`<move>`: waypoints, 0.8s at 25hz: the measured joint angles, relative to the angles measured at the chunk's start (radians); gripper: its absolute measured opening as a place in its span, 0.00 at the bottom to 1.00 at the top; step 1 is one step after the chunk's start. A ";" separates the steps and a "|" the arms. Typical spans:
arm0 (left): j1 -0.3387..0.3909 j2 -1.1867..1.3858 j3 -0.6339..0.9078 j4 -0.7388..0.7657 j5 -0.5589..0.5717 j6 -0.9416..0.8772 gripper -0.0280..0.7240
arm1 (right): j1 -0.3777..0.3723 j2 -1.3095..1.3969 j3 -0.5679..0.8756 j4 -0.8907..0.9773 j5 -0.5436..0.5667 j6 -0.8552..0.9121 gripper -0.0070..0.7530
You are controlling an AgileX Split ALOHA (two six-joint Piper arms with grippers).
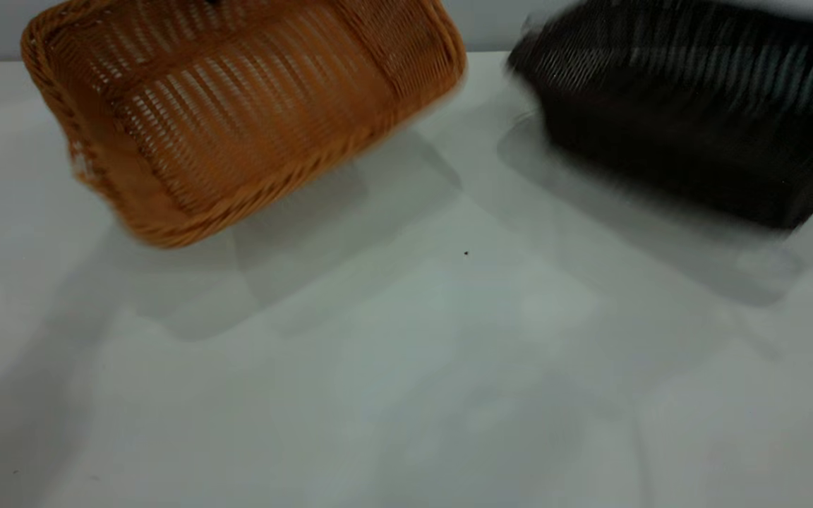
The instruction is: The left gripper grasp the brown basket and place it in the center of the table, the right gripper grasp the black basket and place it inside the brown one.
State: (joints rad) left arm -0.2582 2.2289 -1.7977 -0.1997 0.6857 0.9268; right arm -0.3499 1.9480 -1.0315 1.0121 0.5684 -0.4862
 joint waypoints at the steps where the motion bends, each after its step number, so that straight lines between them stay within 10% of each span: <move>1: -0.022 0.004 0.000 -0.015 0.026 0.060 0.14 | -0.034 -0.018 -0.039 -0.024 0.062 -0.013 0.12; 6: -0.149 0.052 0.000 -0.090 0.086 0.286 0.14 | -0.131 -0.057 -0.185 -0.114 0.301 -0.030 0.12; 14: -0.320 0.140 0.000 -0.053 0.025 0.318 0.17 | -0.161 -0.057 -0.238 -0.145 0.374 -0.032 0.12; 20: -0.349 0.140 0.000 -0.060 0.010 0.287 0.43 | -0.160 -0.057 -0.238 -0.159 0.386 -0.035 0.12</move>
State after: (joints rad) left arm -0.6070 2.3691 -1.7977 -0.2593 0.6959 1.2143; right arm -0.5101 1.8913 -1.2692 0.8533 0.9548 -0.5216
